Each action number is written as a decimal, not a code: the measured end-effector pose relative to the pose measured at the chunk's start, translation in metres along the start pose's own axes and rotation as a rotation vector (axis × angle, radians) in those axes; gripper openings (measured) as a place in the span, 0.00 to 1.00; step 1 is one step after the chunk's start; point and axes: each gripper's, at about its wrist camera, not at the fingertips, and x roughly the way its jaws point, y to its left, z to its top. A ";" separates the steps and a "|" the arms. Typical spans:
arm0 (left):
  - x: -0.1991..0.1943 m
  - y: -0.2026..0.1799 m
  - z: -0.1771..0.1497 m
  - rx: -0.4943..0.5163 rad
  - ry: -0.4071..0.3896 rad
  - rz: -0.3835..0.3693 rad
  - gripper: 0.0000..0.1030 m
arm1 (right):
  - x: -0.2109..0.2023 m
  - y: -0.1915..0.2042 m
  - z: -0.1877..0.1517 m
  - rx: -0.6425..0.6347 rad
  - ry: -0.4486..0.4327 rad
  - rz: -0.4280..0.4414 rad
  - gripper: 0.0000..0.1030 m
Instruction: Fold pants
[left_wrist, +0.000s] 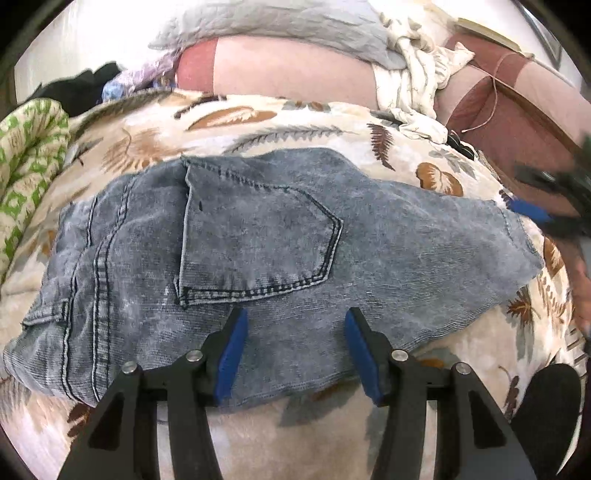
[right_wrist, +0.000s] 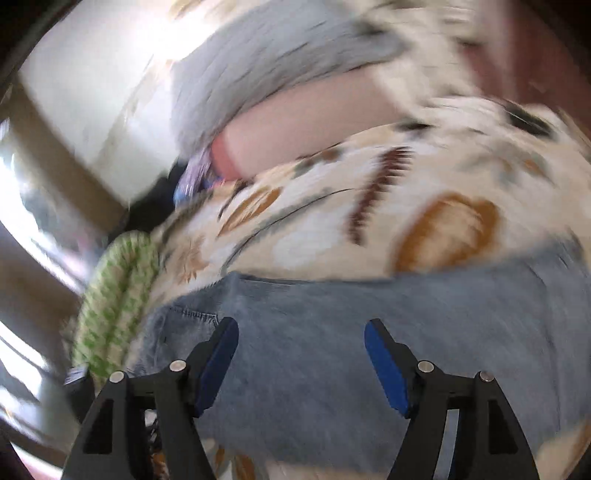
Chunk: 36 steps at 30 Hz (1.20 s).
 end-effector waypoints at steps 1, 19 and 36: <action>0.002 -0.003 -0.003 0.033 -0.014 0.021 0.56 | -0.019 -0.018 -0.009 0.058 -0.039 0.016 0.72; -0.019 -0.105 0.083 0.214 -0.017 -0.048 0.59 | -0.121 -0.198 -0.051 0.680 -0.313 0.017 0.75; 0.125 -0.312 0.156 0.670 0.247 -0.107 0.60 | -0.104 -0.220 -0.092 0.817 -0.326 0.071 0.74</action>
